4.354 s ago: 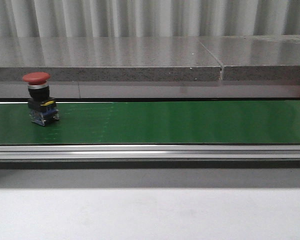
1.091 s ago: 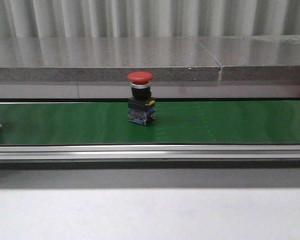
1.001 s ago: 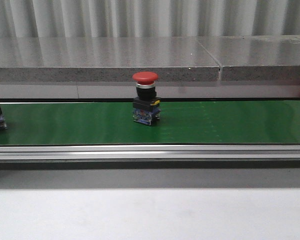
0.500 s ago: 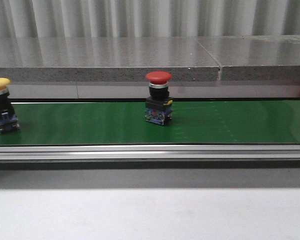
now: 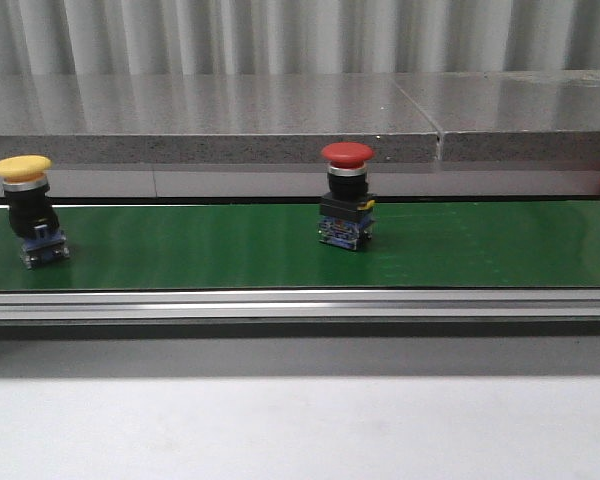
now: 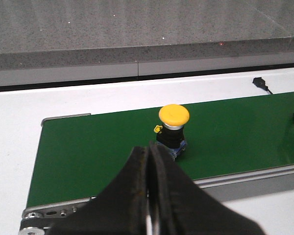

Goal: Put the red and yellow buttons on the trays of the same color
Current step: 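Reach the right gripper down onto the red button arriving on the belt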

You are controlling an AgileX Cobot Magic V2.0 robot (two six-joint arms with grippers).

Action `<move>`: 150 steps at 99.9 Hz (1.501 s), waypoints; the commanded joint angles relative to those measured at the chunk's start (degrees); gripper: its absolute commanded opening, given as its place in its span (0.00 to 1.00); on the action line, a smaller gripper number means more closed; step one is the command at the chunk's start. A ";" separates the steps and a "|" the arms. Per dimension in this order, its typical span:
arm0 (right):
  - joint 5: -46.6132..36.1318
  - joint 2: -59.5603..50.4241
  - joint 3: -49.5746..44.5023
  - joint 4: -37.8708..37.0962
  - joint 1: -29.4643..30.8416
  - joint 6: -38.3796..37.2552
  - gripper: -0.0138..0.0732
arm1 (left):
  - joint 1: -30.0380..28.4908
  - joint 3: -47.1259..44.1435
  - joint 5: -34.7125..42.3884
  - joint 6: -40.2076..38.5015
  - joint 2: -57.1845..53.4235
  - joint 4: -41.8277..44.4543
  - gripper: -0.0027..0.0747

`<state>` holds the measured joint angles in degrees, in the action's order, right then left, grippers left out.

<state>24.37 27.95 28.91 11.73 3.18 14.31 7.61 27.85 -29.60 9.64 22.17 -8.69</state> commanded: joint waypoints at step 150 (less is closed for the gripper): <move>2.68 47.09 23.94 8.05 -16.93 10.55 0.89 | 0.43 1.57 3.92 0.13 0.26 -0.90 0.01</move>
<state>30.82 73.70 49.66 18.83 -13.18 23.95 7.61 27.85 -29.60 9.64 22.17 -8.69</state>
